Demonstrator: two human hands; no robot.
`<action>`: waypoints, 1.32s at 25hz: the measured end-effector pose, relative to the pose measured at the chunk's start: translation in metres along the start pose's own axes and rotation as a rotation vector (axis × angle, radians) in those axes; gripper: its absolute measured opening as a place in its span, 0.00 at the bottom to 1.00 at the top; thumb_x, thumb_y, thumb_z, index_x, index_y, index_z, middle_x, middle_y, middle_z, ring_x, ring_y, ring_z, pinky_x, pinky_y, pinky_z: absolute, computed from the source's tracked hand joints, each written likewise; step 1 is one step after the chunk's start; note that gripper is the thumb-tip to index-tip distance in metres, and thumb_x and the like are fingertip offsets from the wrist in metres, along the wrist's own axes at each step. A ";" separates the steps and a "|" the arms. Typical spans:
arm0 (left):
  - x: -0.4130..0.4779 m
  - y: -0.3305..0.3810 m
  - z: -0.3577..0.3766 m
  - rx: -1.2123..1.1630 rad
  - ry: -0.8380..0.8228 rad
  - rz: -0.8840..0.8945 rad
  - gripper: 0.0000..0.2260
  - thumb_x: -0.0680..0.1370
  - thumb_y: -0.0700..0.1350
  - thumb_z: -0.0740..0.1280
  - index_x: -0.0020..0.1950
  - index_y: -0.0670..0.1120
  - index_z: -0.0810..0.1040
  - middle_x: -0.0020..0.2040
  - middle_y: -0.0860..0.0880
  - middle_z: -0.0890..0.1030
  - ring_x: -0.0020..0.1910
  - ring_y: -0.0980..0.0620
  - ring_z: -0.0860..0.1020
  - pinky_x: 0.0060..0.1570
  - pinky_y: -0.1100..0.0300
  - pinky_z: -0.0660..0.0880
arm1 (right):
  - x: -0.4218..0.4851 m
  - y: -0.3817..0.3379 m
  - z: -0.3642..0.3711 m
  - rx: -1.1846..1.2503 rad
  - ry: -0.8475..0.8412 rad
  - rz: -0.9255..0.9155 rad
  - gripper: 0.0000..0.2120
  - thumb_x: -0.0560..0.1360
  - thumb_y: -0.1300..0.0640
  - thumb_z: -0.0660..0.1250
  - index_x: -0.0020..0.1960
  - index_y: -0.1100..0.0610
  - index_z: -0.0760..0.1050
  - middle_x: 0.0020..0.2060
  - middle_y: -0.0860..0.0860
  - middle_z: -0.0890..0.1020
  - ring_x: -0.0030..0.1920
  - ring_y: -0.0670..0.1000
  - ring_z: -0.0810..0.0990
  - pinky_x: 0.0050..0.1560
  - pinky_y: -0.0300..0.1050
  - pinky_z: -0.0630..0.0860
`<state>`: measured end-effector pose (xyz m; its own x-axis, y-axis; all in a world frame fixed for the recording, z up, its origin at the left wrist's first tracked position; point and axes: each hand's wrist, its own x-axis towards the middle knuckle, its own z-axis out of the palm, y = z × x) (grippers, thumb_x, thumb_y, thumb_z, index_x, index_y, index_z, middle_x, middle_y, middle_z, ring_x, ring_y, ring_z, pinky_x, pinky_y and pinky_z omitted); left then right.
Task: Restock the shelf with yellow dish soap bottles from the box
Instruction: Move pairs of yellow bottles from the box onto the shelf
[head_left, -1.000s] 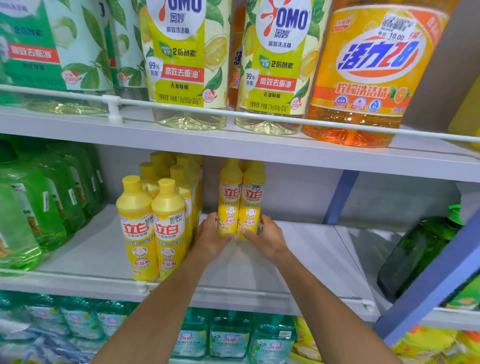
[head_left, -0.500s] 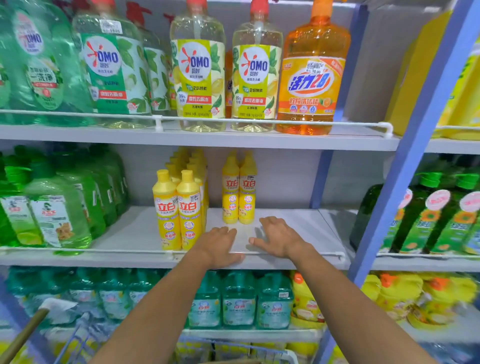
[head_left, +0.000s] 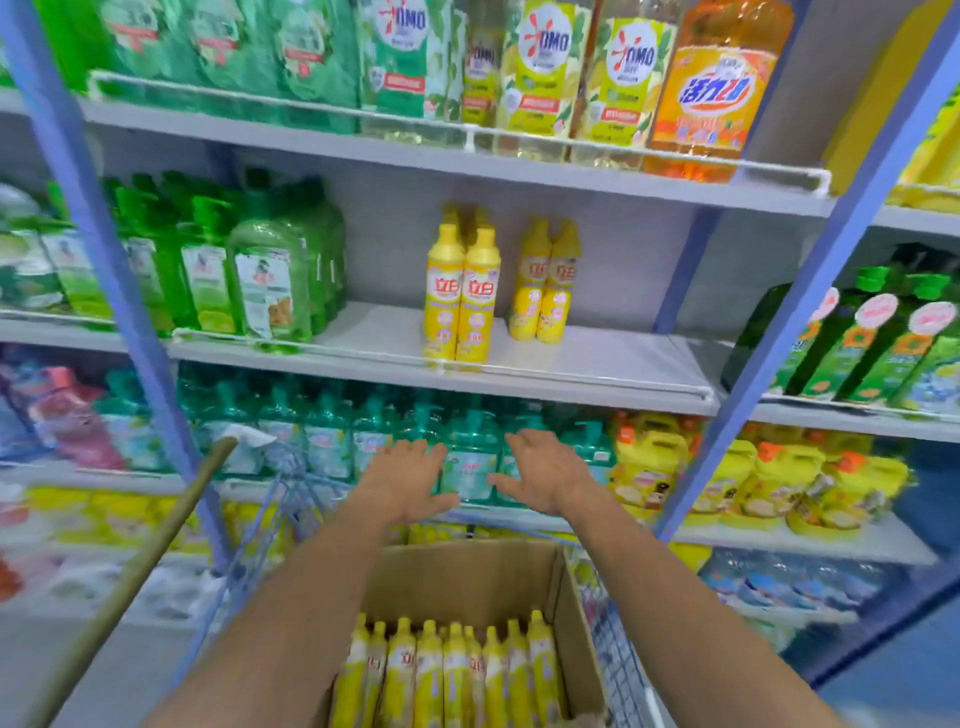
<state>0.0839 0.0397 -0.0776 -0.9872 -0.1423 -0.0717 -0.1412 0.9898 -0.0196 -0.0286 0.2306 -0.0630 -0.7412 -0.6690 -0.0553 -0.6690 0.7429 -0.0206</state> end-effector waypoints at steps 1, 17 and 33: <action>-0.013 -0.008 0.010 -0.004 -0.032 -0.014 0.37 0.77 0.68 0.60 0.77 0.46 0.60 0.71 0.42 0.71 0.69 0.40 0.71 0.66 0.44 0.70 | -0.004 -0.012 0.013 0.002 -0.020 -0.009 0.38 0.78 0.33 0.59 0.78 0.58 0.62 0.74 0.59 0.68 0.74 0.62 0.66 0.72 0.59 0.68; -0.054 -0.028 0.251 -0.216 -0.593 -0.191 0.37 0.78 0.65 0.61 0.80 0.47 0.56 0.77 0.43 0.64 0.74 0.40 0.64 0.68 0.43 0.69 | -0.018 -0.024 0.257 0.147 -0.547 0.037 0.32 0.80 0.35 0.59 0.75 0.56 0.65 0.72 0.57 0.68 0.71 0.62 0.66 0.65 0.60 0.73; 0.083 -0.029 0.488 -0.468 -0.513 -0.315 0.32 0.77 0.53 0.70 0.73 0.39 0.62 0.69 0.37 0.71 0.68 0.36 0.71 0.63 0.46 0.72 | 0.073 -0.009 0.502 0.267 -0.646 0.154 0.29 0.79 0.39 0.63 0.69 0.60 0.69 0.69 0.60 0.72 0.71 0.61 0.70 0.65 0.56 0.73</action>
<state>0.0422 -0.0054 -0.5695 -0.7532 -0.2916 -0.5896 -0.5398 0.7863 0.3006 -0.0493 0.1858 -0.5684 -0.5904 -0.4709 -0.6555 -0.4621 0.8631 -0.2037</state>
